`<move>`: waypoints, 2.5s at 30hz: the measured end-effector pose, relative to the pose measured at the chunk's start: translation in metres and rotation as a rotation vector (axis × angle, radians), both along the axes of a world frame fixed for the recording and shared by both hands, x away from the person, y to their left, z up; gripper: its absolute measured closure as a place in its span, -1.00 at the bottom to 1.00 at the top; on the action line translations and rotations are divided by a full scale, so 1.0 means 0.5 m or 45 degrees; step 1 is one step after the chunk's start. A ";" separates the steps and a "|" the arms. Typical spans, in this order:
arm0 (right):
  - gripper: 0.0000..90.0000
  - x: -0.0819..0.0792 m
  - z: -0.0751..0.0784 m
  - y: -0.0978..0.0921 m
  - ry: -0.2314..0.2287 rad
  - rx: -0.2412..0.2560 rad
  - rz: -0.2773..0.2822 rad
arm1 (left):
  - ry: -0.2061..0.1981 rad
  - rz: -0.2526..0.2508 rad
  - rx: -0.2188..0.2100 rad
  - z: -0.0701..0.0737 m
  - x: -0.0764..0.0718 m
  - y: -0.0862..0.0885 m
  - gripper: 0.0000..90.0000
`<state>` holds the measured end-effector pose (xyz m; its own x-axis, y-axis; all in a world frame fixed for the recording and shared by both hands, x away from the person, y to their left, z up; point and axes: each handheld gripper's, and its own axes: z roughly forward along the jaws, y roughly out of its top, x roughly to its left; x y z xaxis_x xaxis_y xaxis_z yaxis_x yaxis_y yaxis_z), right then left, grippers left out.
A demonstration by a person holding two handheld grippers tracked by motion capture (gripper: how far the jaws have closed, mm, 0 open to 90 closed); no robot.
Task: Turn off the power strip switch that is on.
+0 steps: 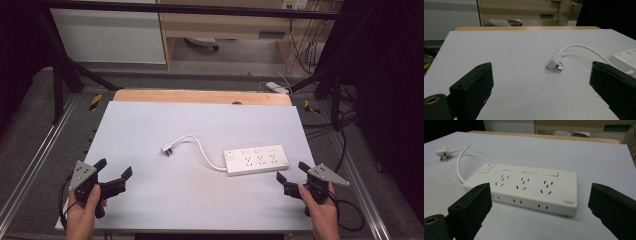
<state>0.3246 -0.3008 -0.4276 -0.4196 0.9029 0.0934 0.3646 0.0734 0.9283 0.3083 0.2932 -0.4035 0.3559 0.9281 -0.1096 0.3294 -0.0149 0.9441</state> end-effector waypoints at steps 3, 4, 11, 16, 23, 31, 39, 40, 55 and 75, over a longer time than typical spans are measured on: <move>-0.88 -0.002 0.002 -0.002 -0.009 0.007 -0.015 | 0.003 -0.003 0.007 0.000 0.000 0.000 -0.88; -0.88 -0.002 0.003 -0.003 -0.017 0.007 -0.021 | 0.003 -0.002 0.007 0.000 -0.001 -0.001 -0.88; -0.91 -0.006 0.015 -0.010 -0.032 0.050 -0.040 | -0.008 -0.003 0.006 0.001 -0.001 0.001 -0.88; -0.92 -0.009 0.030 -0.001 -0.063 -0.003 -0.053 | -0.006 0.003 -0.005 0.001 -0.001 0.002 -0.89; -0.95 -0.005 0.077 0.008 -0.082 0.012 -0.097 | 0.002 0.004 0.003 -0.002 0.000 0.000 -0.89; -0.91 0.007 0.113 0.024 -0.065 0.019 -0.085 | 0.018 0.004 0.013 -0.007 0.003 0.001 -0.89; -0.86 0.030 0.141 0.042 -0.069 0.013 -0.030 | 0.031 -0.010 0.026 -0.009 0.005 -0.002 -0.89; -0.85 0.033 0.144 0.043 -0.073 0.004 -0.027 | 0.033 -0.012 0.026 -0.010 0.005 -0.003 -0.89; -0.58 0.101 0.162 0.063 -0.137 -0.024 -0.006 | 0.047 -0.026 0.054 -0.015 0.007 -0.012 -0.89; 0.50 0.175 0.170 0.066 -0.136 -0.069 0.019 | 0.048 -0.034 0.061 -0.015 0.008 -0.012 -0.89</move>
<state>0.4121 -0.2677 -0.3427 -0.4380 0.8990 -0.0015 0.2623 0.1294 0.9563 0.3121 0.2870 -0.4112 0.3771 0.9228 -0.0787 0.3636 -0.0693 0.9290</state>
